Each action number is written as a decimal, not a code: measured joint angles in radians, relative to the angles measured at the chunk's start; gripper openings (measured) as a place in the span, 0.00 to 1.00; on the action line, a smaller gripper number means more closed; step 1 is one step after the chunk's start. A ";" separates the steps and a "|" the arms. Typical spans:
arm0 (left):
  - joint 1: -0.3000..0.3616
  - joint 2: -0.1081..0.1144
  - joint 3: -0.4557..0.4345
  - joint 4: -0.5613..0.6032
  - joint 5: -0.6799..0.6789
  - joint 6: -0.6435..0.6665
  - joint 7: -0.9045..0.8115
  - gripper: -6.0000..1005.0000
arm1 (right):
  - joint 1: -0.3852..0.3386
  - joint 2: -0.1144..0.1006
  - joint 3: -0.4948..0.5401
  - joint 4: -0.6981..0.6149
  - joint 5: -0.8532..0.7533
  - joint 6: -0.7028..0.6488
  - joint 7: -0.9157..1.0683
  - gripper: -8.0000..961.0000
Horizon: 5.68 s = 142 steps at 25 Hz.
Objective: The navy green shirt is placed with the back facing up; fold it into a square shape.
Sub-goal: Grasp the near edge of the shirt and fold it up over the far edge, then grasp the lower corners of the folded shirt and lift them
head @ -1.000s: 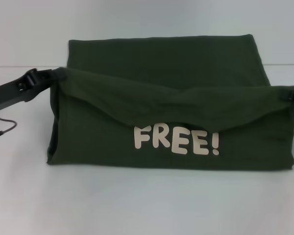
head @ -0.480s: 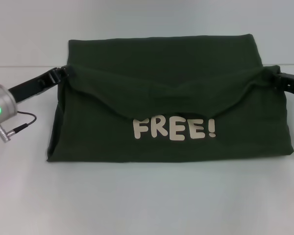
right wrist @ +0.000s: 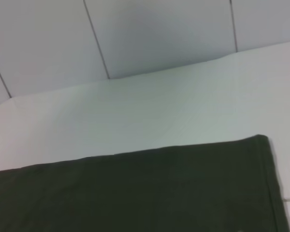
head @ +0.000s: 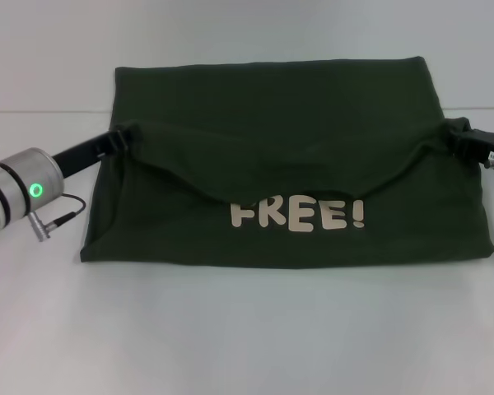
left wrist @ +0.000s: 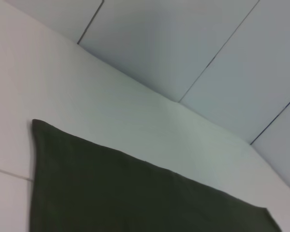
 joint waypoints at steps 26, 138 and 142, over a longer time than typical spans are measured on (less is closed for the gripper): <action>0.106 -0.006 0.010 0.015 -0.150 0.127 0.008 0.64 | -0.097 -0.047 -0.183 -0.070 0.006 -0.254 0.315 0.71; 0.100 0.063 0.231 0.263 0.468 0.345 -0.372 0.05 | -0.007 -0.156 -0.351 -0.262 -0.660 -0.540 1.134 0.88; 0.100 0.063 0.231 0.263 0.467 0.345 -0.372 0.05 | -0.011 -0.157 -0.351 -0.262 -0.660 -0.536 1.135 0.72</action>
